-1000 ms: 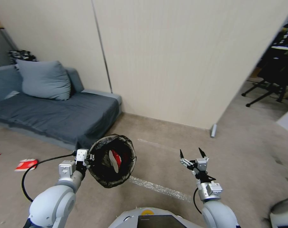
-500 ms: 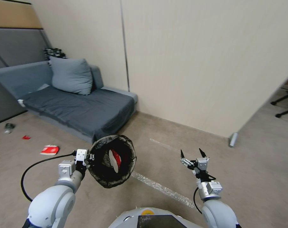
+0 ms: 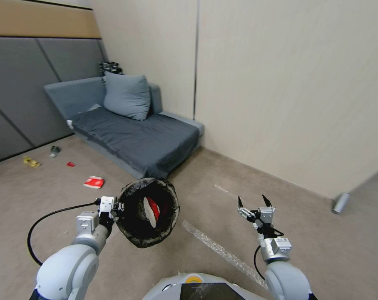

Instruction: Pick up the trash bin, then pick up the garbage from the floor and place it into the trash bin.

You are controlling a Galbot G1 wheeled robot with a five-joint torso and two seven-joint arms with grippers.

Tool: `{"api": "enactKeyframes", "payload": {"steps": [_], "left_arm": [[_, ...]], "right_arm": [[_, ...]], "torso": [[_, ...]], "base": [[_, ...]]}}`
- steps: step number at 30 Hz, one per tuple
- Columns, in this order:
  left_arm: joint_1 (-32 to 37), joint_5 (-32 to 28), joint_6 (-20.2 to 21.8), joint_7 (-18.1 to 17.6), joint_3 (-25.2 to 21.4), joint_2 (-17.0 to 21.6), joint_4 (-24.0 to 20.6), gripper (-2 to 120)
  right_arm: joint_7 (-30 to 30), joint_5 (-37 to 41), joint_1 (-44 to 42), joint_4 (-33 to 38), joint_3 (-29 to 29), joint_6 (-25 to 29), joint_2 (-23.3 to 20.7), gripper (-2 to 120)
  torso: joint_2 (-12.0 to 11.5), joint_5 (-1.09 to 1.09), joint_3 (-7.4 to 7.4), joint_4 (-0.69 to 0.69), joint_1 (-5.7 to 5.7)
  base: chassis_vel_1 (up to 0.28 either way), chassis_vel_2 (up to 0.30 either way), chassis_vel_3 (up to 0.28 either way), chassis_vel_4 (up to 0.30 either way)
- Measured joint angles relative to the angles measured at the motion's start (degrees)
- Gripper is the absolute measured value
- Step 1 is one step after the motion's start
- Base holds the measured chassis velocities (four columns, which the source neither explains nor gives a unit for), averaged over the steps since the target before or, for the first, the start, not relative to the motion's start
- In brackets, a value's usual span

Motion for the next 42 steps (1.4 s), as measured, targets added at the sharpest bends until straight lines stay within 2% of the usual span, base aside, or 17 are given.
{"api": "enactKeyframes", "payload": {"steps": [42], "left_arm": [[-0.1, 0.1, 0.0, 0.1, 0.2, -0.2, 0.1, 1]], "right_arm": [[-0.1, 0.2, 1.1, -1.5, -0.1, 0.0, -0.2, 100]], "torso": [[0.0, 0.0, 0.0, 0.0, 0.0]], "base": [[0.097, 0.098, 0.098, 0.098]]}}
